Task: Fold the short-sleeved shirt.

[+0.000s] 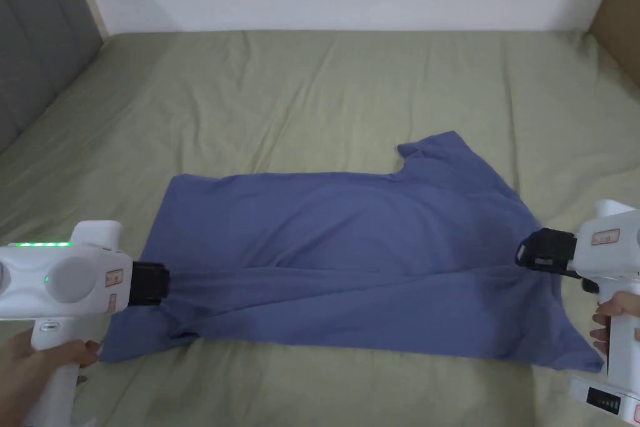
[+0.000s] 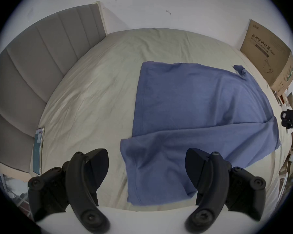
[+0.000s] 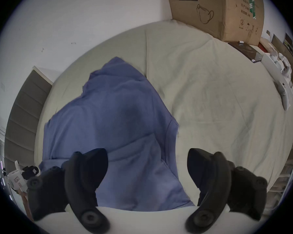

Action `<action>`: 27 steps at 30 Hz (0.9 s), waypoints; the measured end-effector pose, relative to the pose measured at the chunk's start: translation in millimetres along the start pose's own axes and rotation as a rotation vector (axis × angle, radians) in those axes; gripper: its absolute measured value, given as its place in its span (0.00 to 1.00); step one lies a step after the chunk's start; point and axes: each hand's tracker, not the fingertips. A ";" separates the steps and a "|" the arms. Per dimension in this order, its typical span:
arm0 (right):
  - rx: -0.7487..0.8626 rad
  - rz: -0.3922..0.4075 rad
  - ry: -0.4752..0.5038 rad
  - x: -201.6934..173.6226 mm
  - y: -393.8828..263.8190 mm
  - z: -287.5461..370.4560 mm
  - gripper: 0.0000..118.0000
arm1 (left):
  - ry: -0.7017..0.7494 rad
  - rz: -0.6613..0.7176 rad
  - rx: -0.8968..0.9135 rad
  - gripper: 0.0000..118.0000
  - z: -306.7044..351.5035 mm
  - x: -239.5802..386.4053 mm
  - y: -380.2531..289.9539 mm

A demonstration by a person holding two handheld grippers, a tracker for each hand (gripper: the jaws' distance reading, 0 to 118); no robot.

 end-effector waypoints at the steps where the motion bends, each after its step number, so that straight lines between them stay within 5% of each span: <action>1: 0.023 -0.005 0.023 2.3 -5.2 6.1 0.83 | -0.005 0.001 0.003 0.83 6.5 -1.0 -5.4; 3: 0.028 0.022 0.086 4.5 -14.3 17.0 0.81 | -0.013 0.010 0.024 0.78 23.3 -5.4 -19.0; 4: 0.032 0.035 0.087 3.7 -19.7 25.3 0.72 | -0.019 0.018 0.037 0.64 31.3 -7.0 -25.2; 7: 0.086 0.131 0.044 6.6 -46.2 49.2 0.11 | -0.013 0.069 0.063 0.02 57.6 -13.9 -52.3; 9: 0.064 0.167 0.057 4.7 -74.0 61.4 0.02 | -0.027 0.157 0.094 0.01 70.1 -19.0 -75.5; 14: 0.006 0.140 0.076 8.9 -124.1 61.8 0.00 | -0.055 0.226 0.079 0.01 64.8 -28.3 -103.6; 17: -0.023 0.121 0.086 8.1 -135.0 60.4 0.00 | -0.003 0.164 0.110 0.72 54.8 -28.5 -95.2; 18: -0.022 0.118 0.084 7.8 -137.7 60.8 0.00 | -0.014 0.161 0.099 0.82 46.0 -29.7 -91.1; 23: -0.033 0.103 0.092 7.7 -145.9 62.8 0.00 | -0.036 0.197 -0.007 0.75 -10.1 -34.1 -79.4; 24: -0.035 0.098 0.093 8.5 -148.3 62.9 0.00 | -0.049 0.198 -0.012 0.52 -18.9 -35.4 -82.6; 25: -0.037 0.092 0.089 9.7 -150.5 62.2 0.00 | -0.059 0.194 -0.042 0.14 -27.1 -32.6 -85.6; 27: -0.038 0.096 0.078 11.3 -153.2 61.1 0.00 | -0.003 0.129 0.006 0.04 -22.8 -15.6 -88.6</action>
